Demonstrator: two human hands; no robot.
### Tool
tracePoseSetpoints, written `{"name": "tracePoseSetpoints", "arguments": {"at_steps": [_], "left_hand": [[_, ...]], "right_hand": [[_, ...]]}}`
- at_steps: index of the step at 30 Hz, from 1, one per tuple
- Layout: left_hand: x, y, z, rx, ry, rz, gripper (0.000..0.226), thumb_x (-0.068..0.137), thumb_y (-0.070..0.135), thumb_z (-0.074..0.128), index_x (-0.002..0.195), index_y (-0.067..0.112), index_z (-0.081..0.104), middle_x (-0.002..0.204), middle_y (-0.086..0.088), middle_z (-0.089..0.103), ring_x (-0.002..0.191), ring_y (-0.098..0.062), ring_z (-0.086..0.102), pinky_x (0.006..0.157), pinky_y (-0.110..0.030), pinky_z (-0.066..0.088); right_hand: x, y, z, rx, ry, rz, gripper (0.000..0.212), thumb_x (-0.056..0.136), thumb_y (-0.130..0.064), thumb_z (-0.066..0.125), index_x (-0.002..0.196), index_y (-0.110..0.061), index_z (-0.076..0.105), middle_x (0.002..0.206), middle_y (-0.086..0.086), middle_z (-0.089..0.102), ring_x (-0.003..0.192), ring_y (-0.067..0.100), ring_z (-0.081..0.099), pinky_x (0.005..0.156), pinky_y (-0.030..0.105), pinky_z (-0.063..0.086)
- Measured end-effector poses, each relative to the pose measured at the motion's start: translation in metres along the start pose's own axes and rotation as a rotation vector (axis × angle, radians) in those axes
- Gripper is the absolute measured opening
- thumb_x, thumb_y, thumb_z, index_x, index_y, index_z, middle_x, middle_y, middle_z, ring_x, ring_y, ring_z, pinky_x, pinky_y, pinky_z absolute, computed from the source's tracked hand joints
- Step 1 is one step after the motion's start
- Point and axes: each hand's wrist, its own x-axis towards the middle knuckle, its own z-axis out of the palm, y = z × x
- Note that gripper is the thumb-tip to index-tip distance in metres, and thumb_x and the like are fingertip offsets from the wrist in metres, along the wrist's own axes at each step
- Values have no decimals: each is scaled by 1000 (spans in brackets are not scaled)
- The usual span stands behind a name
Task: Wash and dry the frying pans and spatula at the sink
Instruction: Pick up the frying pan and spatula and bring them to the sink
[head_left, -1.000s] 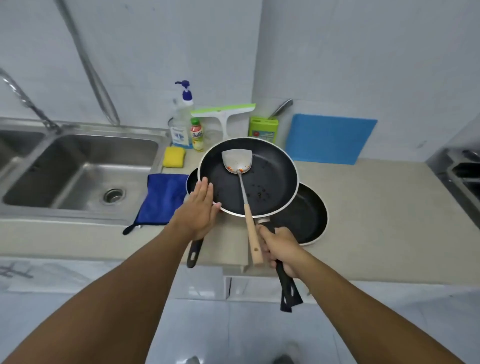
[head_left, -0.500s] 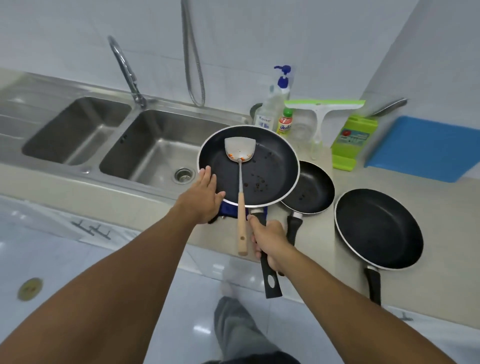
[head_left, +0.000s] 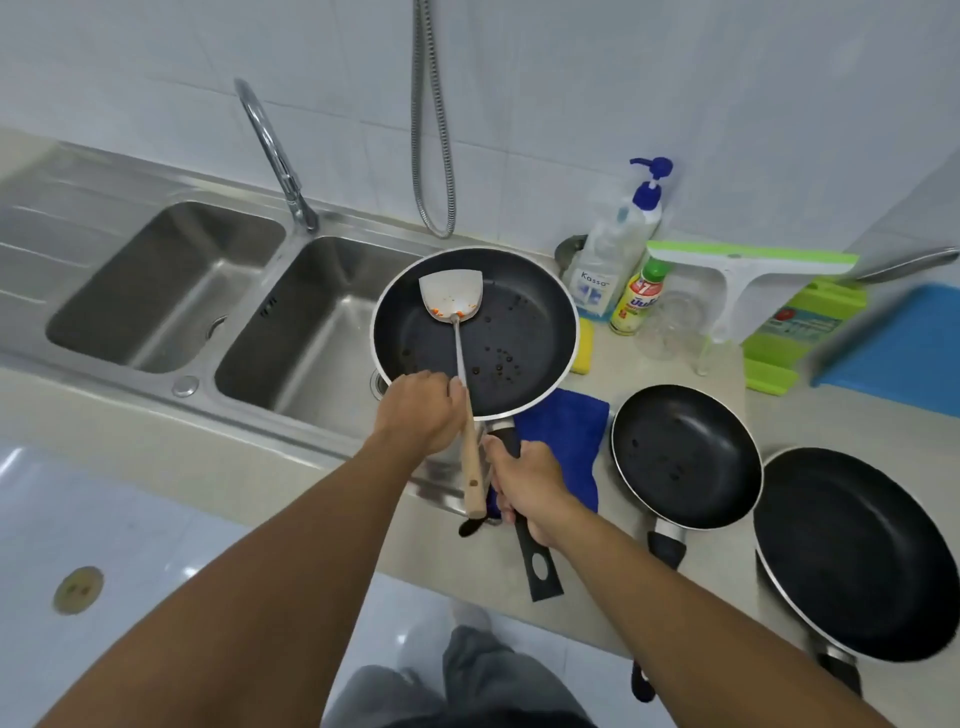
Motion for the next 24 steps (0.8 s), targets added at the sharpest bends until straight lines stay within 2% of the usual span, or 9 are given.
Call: {"name": "tracePoseSetpoints", "arguments": {"at_steps": [3,5,8,11,14,18,20,22,24], "left_hand": [[20,2,0,62,1,-95,55,102,48,36,82,11,71,85,-7,67,90,-26,57,90,-44,43],[34,0,-1,35,-25,-151,49,97,47,44,77,10,71,82,-5,65,93,-25,51,92,-43,39],[52,-12,-6,-180,-38,-228,43,95,42,51,78,8,71,79,-8,69,88,-29,62,90,-42,49],[63,-37,-10,-476,-59,-269,36,99,34,59,80,6,72,78,-11,72,78,-30,70,80,-42,61],[64,-69,-21,-667,-85,-249,29,103,28,60,86,9,73,76,-9,74,64,-22,72,66,-41,65],[70,-122,-44,-819,-65,-212,34,106,18,54,83,-1,70,71,-19,69,42,-13,61,46,-25,55],[75,-156,-52,-782,-26,-208,37,106,20,55,83,-4,71,70,-23,70,46,-15,59,49,-27,55],[79,-192,-53,-759,-7,-257,34,105,24,57,86,1,74,73,-18,72,54,-18,61,58,-34,58],[82,-225,-48,-759,6,-314,31,105,26,58,86,7,75,75,-13,72,59,-15,63,61,-31,59]], "right_hand": [[10,-12,8,-26,-3,-9,40,99,-47,55,108,-8,56,74,10,54,43,15,42,40,26,39],[15,-18,12,-37,2,-30,37,100,-45,54,96,-8,58,68,10,52,38,15,40,40,28,39],[19,-26,19,-54,22,-47,36,100,-42,54,79,-13,55,63,7,50,39,15,40,43,30,40],[25,-31,33,-51,56,-52,37,100,-41,56,74,-15,54,56,3,50,40,15,42,44,30,41],[29,-37,51,-9,98,-22,38,100,-42,56,75,-14,55,57,2,51,41,14,43,43,28,40],[36,-45,79,42,137,31,37,101,-41,56,77,-12,54,52,1,49,40,15,41,41,27,37],[41,-48,91,81,155,47,38,100,-41,57,76,-12,53,50,1,47,39,16,39,41,27,35],[45,-51,102,111,169,65,36,99,-40,59,79,-11,55,53,2,48,39,15,38,41,26,35],[49,-53,109,117,183,83,35,99,-39,60,80,-10,56,54,2,48,39,15,38,40,25,34]]}}
